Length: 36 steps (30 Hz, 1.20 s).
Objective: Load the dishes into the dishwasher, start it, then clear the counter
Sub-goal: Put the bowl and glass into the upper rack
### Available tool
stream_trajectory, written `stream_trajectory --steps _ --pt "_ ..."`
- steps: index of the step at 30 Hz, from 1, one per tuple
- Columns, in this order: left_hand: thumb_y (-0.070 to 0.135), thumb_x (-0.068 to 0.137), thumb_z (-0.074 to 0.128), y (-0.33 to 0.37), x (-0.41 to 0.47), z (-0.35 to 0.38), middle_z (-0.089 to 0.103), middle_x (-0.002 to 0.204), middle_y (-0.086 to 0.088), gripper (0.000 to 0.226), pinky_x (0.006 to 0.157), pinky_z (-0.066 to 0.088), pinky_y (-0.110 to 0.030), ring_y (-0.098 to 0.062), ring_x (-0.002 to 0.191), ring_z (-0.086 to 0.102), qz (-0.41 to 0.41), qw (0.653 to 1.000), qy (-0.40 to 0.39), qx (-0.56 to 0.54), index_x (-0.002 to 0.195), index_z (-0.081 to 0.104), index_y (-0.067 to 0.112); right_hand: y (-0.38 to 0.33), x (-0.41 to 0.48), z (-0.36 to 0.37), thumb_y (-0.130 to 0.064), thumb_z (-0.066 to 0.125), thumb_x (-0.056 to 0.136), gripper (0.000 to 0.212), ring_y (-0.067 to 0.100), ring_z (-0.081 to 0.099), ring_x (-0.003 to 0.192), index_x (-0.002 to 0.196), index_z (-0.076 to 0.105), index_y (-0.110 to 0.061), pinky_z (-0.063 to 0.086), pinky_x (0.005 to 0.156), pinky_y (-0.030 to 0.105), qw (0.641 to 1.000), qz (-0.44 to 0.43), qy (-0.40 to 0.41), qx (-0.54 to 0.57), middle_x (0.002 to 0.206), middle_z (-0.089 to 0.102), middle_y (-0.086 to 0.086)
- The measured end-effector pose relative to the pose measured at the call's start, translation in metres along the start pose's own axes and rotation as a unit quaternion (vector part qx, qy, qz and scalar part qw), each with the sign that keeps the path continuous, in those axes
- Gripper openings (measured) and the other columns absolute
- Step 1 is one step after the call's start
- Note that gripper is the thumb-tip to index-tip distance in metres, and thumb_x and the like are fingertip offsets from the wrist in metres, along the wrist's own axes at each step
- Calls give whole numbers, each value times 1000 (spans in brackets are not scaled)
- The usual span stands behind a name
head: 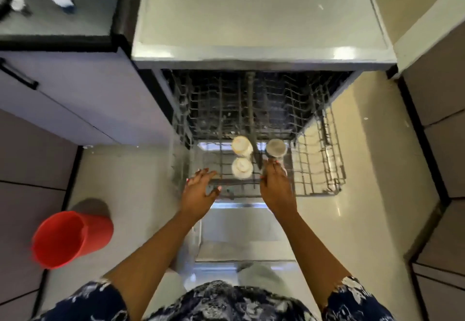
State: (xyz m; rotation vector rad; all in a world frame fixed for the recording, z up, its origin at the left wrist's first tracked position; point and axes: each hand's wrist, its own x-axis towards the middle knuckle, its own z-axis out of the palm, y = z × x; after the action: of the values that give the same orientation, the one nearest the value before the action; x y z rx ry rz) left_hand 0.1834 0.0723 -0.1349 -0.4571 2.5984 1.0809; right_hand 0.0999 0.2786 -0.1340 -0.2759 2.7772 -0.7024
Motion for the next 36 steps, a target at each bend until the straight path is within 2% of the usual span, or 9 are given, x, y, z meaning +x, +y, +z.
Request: stream_trajectory --steps 9,13,16,18,20,23,27,31,36 --pt "49 84 42 -109 36 -276 47 142 -7 58 110 30 -46 -25 133 38 56 953 298 -15 131 55 16 -271 85 24 -23 36 84 42 34 56 115 106 69 -9 43 100 41 964 -216 141 63 120 63 14" --pt "40 84 49 -170 76 -399 49 139 -11 54 108 33 -44 -29 131 41 47 940 336 41 130 55 12 -399 136 44 -25 38 81 41 31 57 113 107 67 -11 43 98 40 953 -247 171 41 120 62 13" --pt "41 82 47 -189 101 -457 51 138 -13 56 107 34 -46 -34 129 44 28 947 306 96 128 58 9 -474 173 51 -28 42 77 43 29 61 110 109 66 -12 48 88 54 959 -239 144 -52 121 63 12" --pt "51 83 37 -194 118 -482 55 134 -11 61 105 35 -47 -33 127 48 41 948 278 152 124 61 12 -508 196 52 -29 49 84 42 28 53 123 120 61 -12 40 98 55 966 -213 108 -95 132 56 10" --pt "54 83 33 -191 131 -490 61 127 -8 62 100 41 -46 -29 119 56 50 943 263 199 120 64 16 -521 214 55 -32 50 91 43 26 43 132 130 53 -14 33 105 52 975 -174 91 -104 139 49 7" --pt "48 82 40 -177 137 -487 69 100 -6 47 79 51 -40 -29 90 66 62 928 275 243 99 71 17 -519 222 53 -41 43 86 40 22 64 101 111 66 -19 52 79 40 969 -176 102 -137 114 65 2" --pt "44 80 62 -160 154 -504 62 74 0 25 53 48 -32 -22 67 64 43 911 254 322 76 64 20 -508 242 42 -43 39 86 37 16 62 77 91 69 -23 49 59 33 960 -227 124 -106 88 67 -8" --pt "54 93 41 -134 195 -545 69 104 -1 38 78 49 -33 -23 98 64 20 938 206 278 111 59 25 -502 295 16 -40 46 90 32 18 61 83 90 68 -18 45 71 29 973 -198 106 54 87 66 -1" --pt "53 92 44 -94 282 -579 69 107 9 34 80 54 -33 -16 95 65 68 946 245 202 119 54 34 -504 394 -35 -21 61 89 28 20 59 107 115 62 -13 42 88 24 979 -144 106 101 115 62 5"
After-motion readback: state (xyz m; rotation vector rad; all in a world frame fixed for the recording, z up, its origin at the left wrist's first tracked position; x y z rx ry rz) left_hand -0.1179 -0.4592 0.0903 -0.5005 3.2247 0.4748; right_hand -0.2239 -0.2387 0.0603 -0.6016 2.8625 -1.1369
